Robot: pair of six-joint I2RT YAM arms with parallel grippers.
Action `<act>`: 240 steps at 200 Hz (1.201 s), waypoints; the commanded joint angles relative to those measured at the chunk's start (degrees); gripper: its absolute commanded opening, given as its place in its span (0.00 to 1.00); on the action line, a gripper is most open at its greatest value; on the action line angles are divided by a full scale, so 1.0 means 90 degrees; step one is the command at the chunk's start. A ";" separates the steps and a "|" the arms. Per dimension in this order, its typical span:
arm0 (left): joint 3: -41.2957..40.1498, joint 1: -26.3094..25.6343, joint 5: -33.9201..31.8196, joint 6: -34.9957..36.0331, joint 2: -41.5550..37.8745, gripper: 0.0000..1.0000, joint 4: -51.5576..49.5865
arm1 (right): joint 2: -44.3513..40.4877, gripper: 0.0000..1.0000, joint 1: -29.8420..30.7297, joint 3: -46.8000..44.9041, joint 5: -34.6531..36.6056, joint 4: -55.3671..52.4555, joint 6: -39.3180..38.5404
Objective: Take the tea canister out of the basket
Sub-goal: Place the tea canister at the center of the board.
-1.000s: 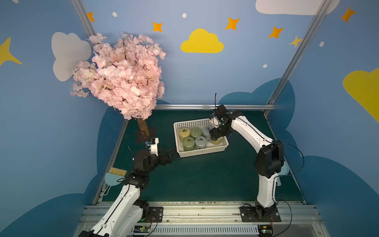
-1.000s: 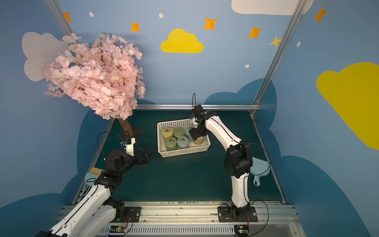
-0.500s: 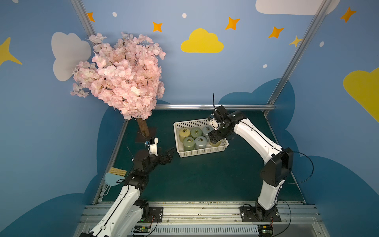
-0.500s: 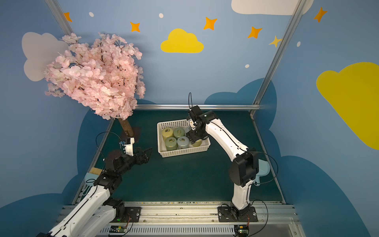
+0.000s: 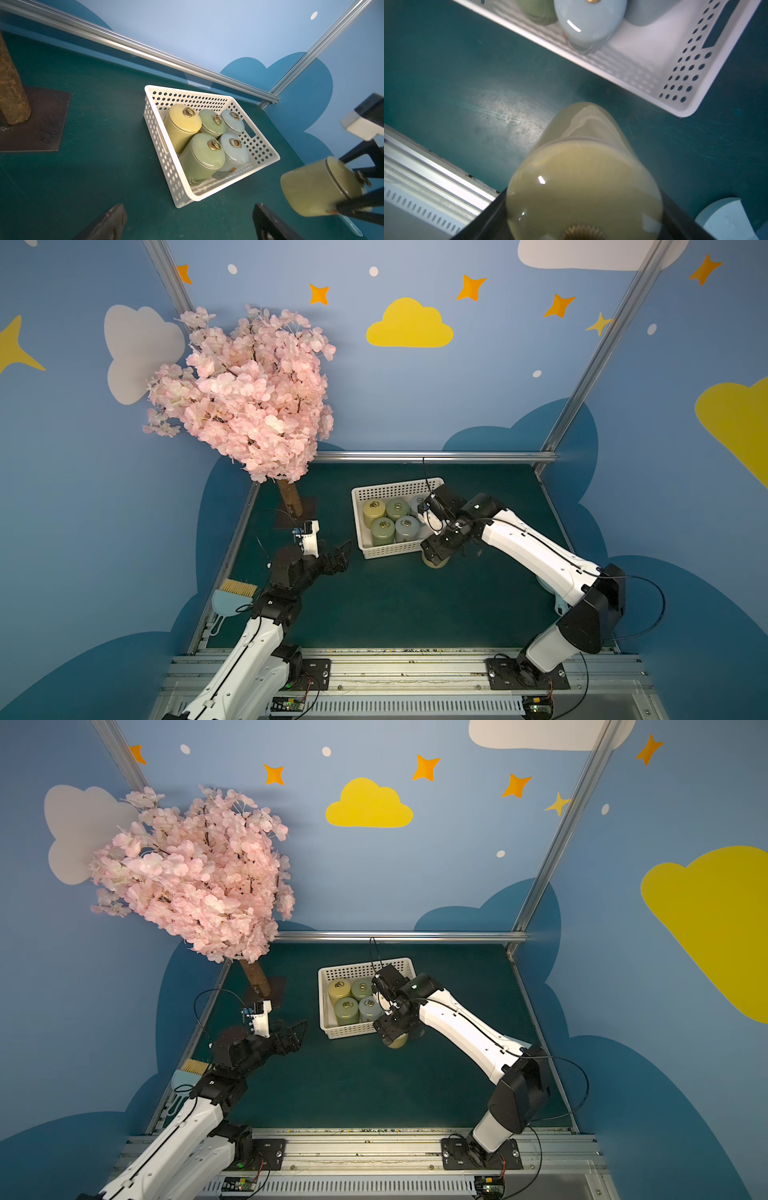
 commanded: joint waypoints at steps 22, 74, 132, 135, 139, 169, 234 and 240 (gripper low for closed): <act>-0.0074 -0.0005 -0.0191 0.0094 -0.0206 1.00 -0.0106 | -0.0666 0.47 0.0740 -0.0623 0.0253 0.0456 0.0804; -0.0148 -0.0007 -0.0325 0.0100 -0.0378 1.00 -0.0115 | -0.0950 0.46 0.1571 -0.1310 0.0378 0.0825 0.1510; -0.0162 -0.0008 -0.0401 0.0125 -0.0426 1.00 -0.0174 | -0.0819 0.46 0.2332 -0.1661 0.0512 0.1137 0.2113; -0.0159 -0.0003 -0.0394 0.0132 -0.0427 1.00 -0.0175 | -0.0805 0.46 0.2369 -0.1679 0.0512 0.1161 0.2144; -0.0174 -0.0008 -0.0411 0.0132 -0.0436 1.00 -0.0182 | -0.0774 0.46 0.2410 -0.1705 0.0510 0.1183 0.2186; -0.0184 -0.0006 -0.0446 0.0140 -0.0467 1.00 -0.0184 | -0.0577 0.46 0.2753 -0.1792 0.0530 0.1313 0.2425; -0.0192 -0.0005 -0.0453 0.0135 -0.0447 1.00 -0.0174 | -0.0181 0.46 0.3170 -0.1929 0.0454 0.1535 0.2732; -0.0191 -0.0005 -0.0452 0.0138 -0.0447 1.00 -0.0174 | -0.0179 0.46 0.3185 -0.1962 0.0437 0.1563 0.2756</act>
